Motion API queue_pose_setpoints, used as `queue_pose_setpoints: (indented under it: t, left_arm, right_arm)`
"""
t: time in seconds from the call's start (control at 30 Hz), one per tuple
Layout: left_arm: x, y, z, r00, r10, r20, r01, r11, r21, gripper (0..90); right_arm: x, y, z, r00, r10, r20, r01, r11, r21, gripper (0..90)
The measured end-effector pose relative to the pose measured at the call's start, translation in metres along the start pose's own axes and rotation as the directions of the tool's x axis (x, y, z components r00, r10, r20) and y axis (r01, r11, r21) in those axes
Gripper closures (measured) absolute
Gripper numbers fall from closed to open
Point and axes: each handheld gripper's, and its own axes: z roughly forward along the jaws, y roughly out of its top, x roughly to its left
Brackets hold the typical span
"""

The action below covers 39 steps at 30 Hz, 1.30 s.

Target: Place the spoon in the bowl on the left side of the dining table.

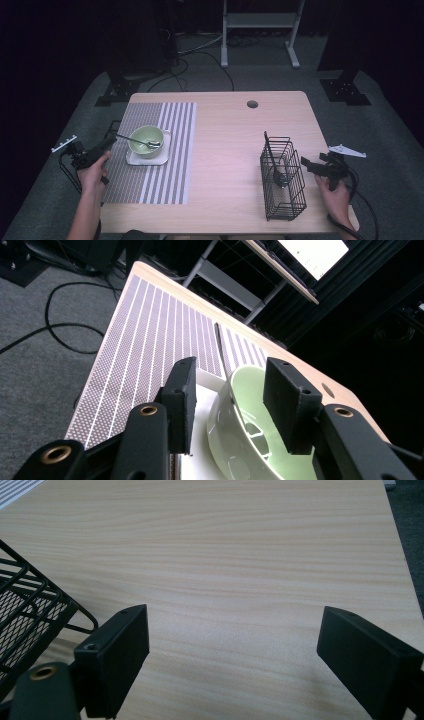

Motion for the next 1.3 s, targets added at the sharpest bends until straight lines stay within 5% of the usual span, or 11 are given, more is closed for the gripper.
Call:
queue_pose_setpoints:
  t: [0.37,1.3]
  left_arm:
    - [-0.004,-0.007,-0.003,0.9999,0.012,-0.010,-0.012,0.9999,0.010,45.5]
    - [-0.020,-0.022,-0.004,0.9973,0.067,0.028,-0.069,0.9954,0.067,36.9]
  right_arm:
    - [0.000,0.000,0.000,1.0000,0.000,0.001,0.000,1.000,-0.001,12.3]
    - [0.000,0.000,0.000,1.0000,-0.006,0.001,0.006,1.000,0.001,12.3]
